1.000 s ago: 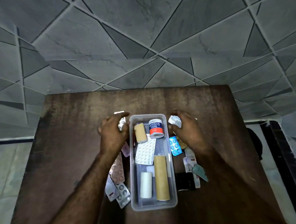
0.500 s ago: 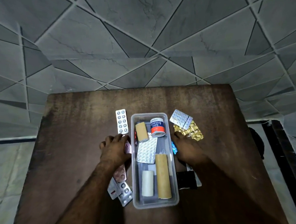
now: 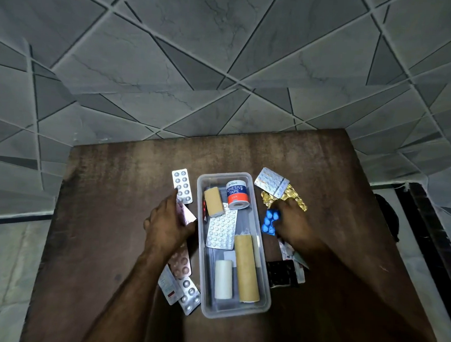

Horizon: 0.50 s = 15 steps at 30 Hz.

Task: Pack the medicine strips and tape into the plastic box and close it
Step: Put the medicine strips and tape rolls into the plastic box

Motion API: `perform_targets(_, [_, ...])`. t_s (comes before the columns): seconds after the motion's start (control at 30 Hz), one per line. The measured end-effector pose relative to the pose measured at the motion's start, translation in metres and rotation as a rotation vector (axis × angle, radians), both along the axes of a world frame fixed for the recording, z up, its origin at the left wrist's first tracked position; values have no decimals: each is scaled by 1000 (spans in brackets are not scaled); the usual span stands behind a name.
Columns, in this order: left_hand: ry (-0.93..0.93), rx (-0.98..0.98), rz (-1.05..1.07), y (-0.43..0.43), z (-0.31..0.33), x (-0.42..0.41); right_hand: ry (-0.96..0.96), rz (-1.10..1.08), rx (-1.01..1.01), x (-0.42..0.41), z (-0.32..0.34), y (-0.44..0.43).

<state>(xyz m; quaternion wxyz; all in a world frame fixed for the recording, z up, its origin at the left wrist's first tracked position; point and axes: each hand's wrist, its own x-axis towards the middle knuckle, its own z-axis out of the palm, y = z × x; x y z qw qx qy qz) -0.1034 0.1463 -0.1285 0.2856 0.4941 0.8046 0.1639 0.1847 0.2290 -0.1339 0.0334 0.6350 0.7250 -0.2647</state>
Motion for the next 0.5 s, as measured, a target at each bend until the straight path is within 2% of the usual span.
perform_targets(0.1, [-114, 177, 73, 1, 17, -4, 207, -239, -8, 4, 19, 6])
perform_targets(0.17, [-156, 251, 26, 3, 26, -6, 347, -364, 13, 4, 36, 11])
perform_targets(0.23, [-134, 240, -73, 5, 32, -3, 399, -394, 51, 2, 50, 17])
perform_targets(0.3, [-58, 161, -175, 7, 39, 6, 295, -292, 73, -4, 52, 22])
perform_targets(0.4, [81, 23, -314, 8, 44, 27, 17, -30, 15, -14, 32, 20])
perform_targets(0.5, [213, -68, -434, 2, 38, 45, -159, 79, -46, -22, 9, 10])
